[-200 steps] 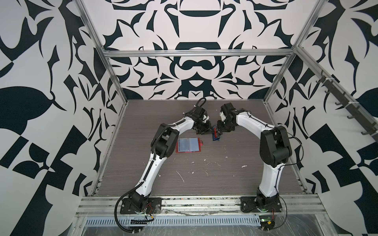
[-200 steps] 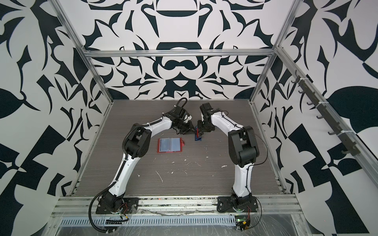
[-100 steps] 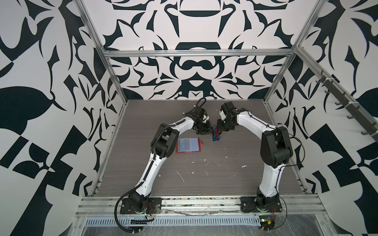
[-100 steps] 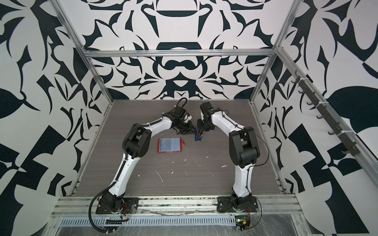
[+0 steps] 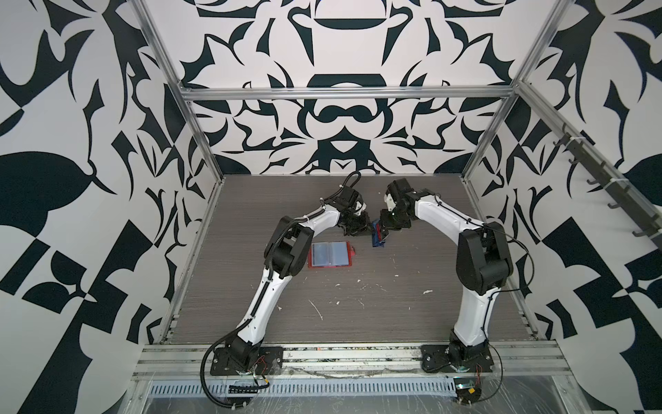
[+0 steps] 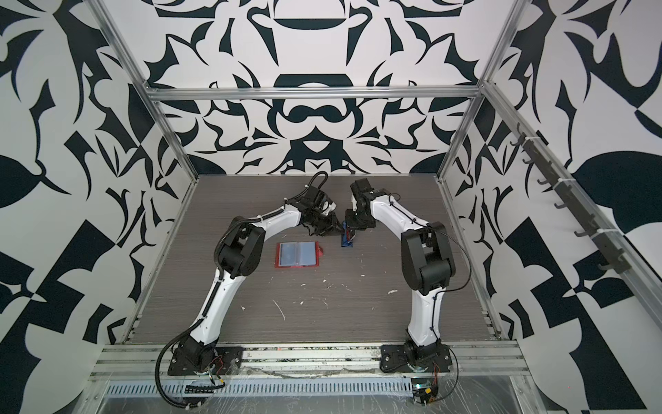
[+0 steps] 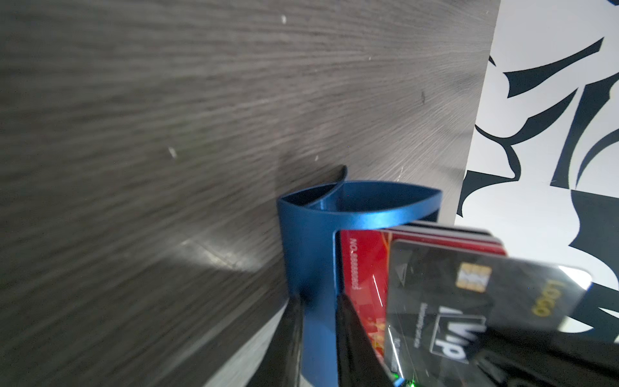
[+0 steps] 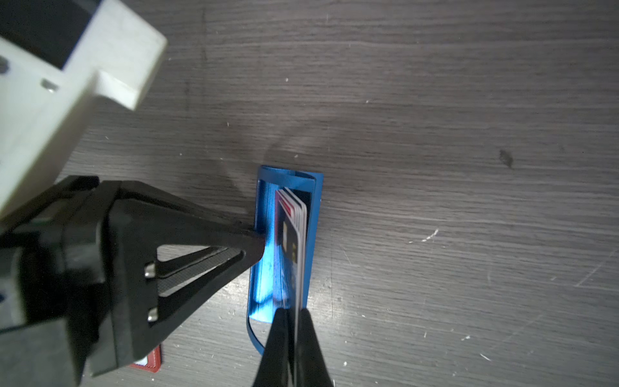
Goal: Insert credit cards into a card holder
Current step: Pick up the credit card from the storage box.
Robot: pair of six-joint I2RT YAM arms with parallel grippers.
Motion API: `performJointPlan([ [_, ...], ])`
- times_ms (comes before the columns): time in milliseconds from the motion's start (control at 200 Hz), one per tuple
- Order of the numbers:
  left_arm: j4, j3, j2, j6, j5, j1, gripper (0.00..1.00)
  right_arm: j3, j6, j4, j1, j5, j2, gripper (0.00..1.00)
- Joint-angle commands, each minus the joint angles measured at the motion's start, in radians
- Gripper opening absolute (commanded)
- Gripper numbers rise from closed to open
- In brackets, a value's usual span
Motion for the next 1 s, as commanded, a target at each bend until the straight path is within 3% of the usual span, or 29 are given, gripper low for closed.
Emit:
performJointPlan([
  [0,-0.083,-0.046,0.042,0.012,-0.048,-0.003,0.21,-0.003,0.000,-0.007,-0.005,0.016,-0.036,0.06],
  [250,-0.082,-0.046,0.045,0.009,-0.049,-0.003,0.21,0.004,-0.002,-0.020,-0.005,0.038,-0.046,0.13],
  [615,-0.081,-0.046,0.048,0.010,-0.048,-0.003,0.21,0.007,0.000,-0.027,-0.005,0.045,-0.054,0.14],
  [680,-0.080,-0.046,0.049,0.009,-0.047,-0.003,0.21,0.006,-0.001,-0.027,-0.005,0.045,-0.057,0.13],
  [810,-0.080,-0.047,0.048,0.009,-0.044,-0.003,0.21,-0.001,0.000,-0.018,-0.005,0.031,-0.071,0.00],
  [995,-0.084,-0.048,0.026,0.015,-0.034,-0.003,0.23,-0.036,0.014,0.026,-0.005,-0.008,-0.108,0.00],
])
